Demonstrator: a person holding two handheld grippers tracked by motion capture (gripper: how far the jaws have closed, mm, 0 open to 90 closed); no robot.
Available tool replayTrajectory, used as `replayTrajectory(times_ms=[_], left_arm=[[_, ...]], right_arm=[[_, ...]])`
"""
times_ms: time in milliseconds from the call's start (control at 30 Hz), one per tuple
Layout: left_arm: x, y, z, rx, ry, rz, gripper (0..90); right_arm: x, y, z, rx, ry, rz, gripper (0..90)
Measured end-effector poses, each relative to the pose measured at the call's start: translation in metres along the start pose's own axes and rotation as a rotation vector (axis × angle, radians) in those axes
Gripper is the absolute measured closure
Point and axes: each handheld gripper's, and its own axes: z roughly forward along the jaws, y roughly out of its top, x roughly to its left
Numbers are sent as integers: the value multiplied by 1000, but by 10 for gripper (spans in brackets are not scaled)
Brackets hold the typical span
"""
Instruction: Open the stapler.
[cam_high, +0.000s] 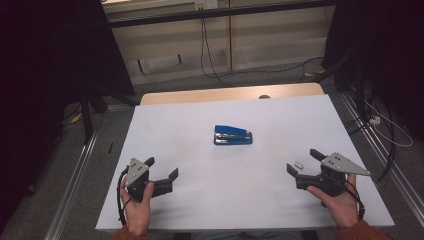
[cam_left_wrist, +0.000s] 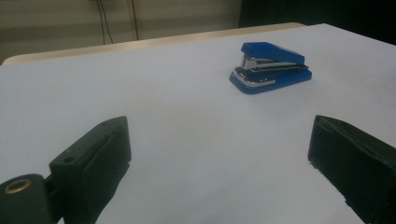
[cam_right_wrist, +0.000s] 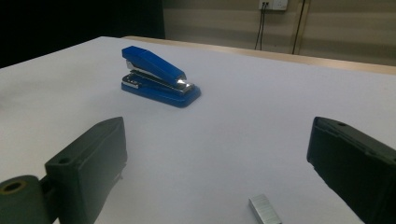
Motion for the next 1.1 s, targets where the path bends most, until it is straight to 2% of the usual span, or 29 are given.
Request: replayTrajectory(times_ms=[167,200,233,433,500,533,667,867,967,1100], left_arm=[[0,0,7,25,-30,-7,56],[-1,-1,9,45,-61,-19,56],[-1,-1,10,47,-71,-19,56],[-7,4,15,28,-94,19,54],[-8,4,17,27,-100,17,55],[-8,5,21,46,-131,35,55],[-10,5,26,60,-169,29,61],[-11,10,37,48,-177,-3,70],[-12,11,41,45,-191,0,80],[-14,13,45,41,-189,15,83]], right_arm=[[1,2,4,4,16,14,43],[2,3,7,6,20,11,45],[2,4,8,6,21,5,45],[9,7,19,5,19,-6,53],[12,9,24,6,26,-24,67],[14,9,27,7,33,-29,70],[22,8,38,25,57,-35,68],[32,12,51,30,82,-61,76],[34,15,55,16,83,-49,89],[35,17,60,18,95,-41,95]])
